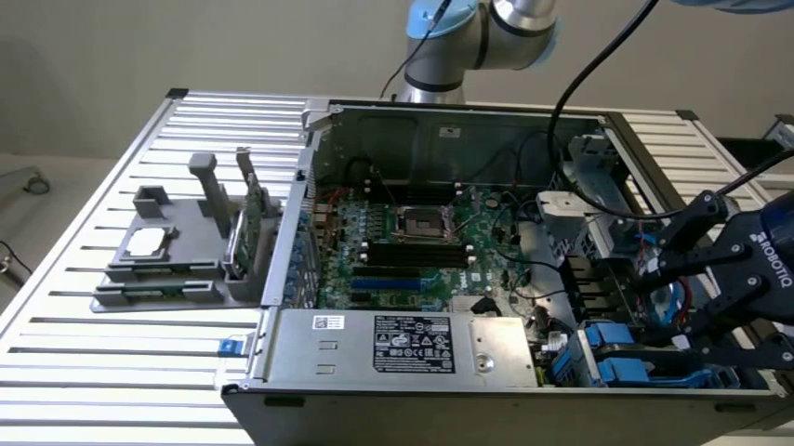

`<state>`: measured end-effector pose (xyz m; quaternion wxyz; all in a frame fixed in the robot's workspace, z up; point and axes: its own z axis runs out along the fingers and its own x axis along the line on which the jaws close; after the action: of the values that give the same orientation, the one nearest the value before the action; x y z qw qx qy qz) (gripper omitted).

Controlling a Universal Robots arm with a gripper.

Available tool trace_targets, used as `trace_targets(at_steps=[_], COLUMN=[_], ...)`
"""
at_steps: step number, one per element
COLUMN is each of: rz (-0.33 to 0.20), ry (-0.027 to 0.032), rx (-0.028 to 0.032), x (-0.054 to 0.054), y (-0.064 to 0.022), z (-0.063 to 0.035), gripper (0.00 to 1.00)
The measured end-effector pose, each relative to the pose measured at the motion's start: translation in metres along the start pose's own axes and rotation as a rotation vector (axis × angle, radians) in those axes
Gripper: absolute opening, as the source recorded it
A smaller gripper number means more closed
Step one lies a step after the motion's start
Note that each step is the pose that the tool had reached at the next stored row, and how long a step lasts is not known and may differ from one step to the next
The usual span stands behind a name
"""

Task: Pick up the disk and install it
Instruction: 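Insert the second disk wire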

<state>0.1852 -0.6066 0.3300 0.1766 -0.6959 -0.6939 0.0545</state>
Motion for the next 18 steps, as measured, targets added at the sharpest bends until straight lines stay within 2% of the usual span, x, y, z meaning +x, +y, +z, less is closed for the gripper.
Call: trace_targets(at_steps=[5,6,7,8,9,10,14,15,16,18], rz=[-0.002,-0.002,-0.002,-0.002,-0.002,-0.002,0.001,0.002,0.001,0.001], ry=[0.0050,0.0053,0.0052,0.0051,0.0052,0.0054,0.0065,0.0067,0.0073,0.0083], rx=[0.0002,0.0002,0.0002,0.0002,0.0002,0.0002,-0.0003,-0.0004,-0.0005,-0.0005], x=[0.000,0.000,0.000,0.000,0.000,0.000,0.000,0.000,0.000,0.000], y=[-0.0154,-0.0188,-0.0219,-0.0251,-0.0278,-0.0301,-0.0347,-0.0347,-0.0348,-0.0349], z=[-0.0006,0.0003,0.0011,0.0018,0.0025,0.0032,0.0044,0.0044,0.0041,0.0041], gripper=[0.54,0.51,0.45,0.45,0.38,0.38,0.15,0.15,0.11,0.11])
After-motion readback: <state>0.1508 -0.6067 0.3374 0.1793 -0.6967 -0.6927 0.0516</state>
